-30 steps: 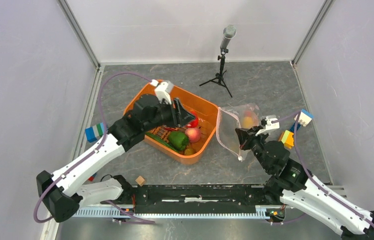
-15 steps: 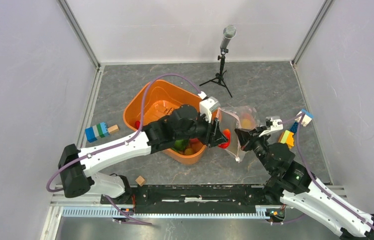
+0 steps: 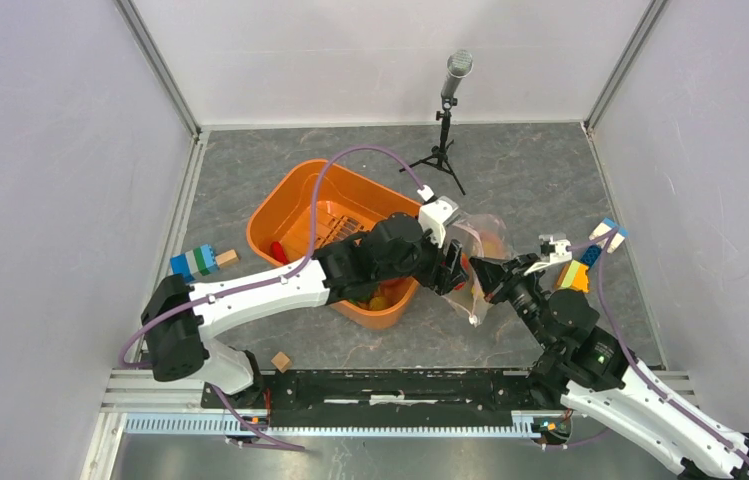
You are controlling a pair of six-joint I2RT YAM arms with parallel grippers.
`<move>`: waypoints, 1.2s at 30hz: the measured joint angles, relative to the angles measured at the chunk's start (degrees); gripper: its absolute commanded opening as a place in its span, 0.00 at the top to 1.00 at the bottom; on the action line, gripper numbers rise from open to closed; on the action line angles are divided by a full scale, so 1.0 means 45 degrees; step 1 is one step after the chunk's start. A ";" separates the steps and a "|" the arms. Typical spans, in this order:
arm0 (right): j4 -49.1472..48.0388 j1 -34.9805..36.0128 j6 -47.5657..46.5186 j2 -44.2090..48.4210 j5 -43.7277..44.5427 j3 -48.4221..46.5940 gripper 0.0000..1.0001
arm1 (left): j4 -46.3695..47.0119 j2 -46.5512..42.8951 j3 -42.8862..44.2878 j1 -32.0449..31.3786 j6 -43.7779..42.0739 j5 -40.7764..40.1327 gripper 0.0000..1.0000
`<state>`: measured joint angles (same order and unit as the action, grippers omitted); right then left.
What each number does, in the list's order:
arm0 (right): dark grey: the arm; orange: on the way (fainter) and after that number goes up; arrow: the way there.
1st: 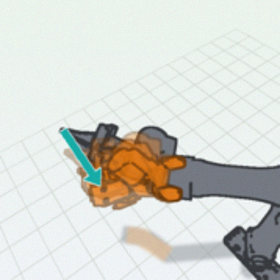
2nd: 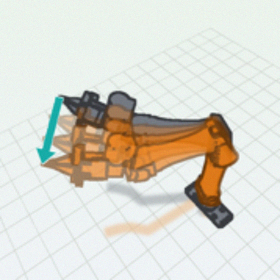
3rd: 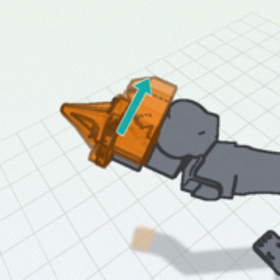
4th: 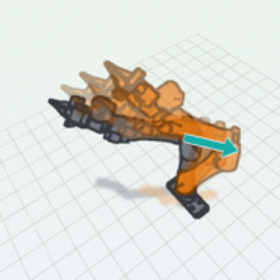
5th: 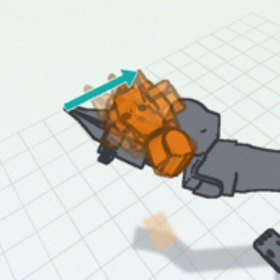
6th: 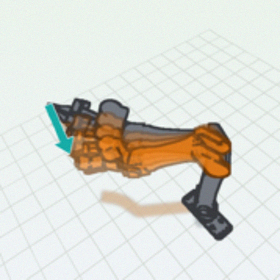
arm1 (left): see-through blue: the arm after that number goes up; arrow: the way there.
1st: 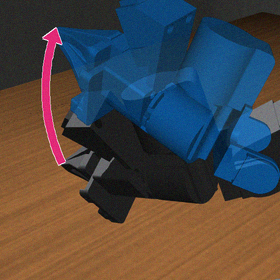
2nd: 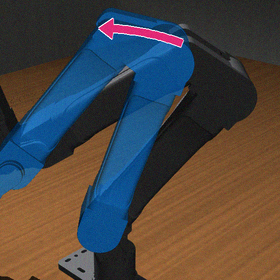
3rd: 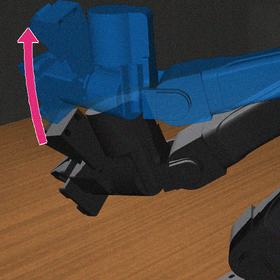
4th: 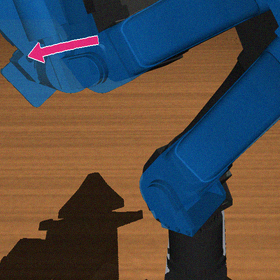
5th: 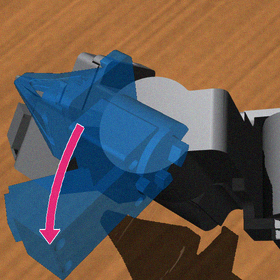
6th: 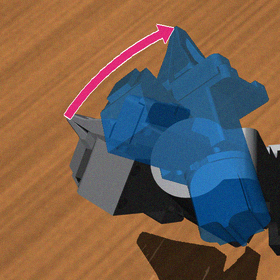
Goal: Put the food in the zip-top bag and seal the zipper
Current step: Place the fake fruit in the zipper food storage bag, then pick up the fake fruit from the bin.
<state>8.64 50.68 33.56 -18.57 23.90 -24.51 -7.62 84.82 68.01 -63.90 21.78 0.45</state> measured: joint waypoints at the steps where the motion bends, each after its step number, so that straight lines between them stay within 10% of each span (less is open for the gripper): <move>1: -0.0005 0.0005 0.0024 0.0049 0.0000 0.0000 1.00 | 0.0005 0.0000 0.0000 -0.0019 -0.0107 -0.0092 0.06; 23: 0.0151 0.0015 0.0262 0.0481 0.1083 0.0296 1.00 | -0.1676 -0.4843 -0.1967 0.1433 -0.0952 -0.4182 0.00; 36: 0.0282 0.0015 -0.1787 0.0476 0.3288 0.0165 1.00 | -0.2395 -0.3152 -0.3337 0.4634 -0.0743 -0.2011 0.00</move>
<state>9.91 50.74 25.52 -16.43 38.70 -23.77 -18.39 70.63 52.99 -43.05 18.44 -8.60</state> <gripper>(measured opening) 0.007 0.994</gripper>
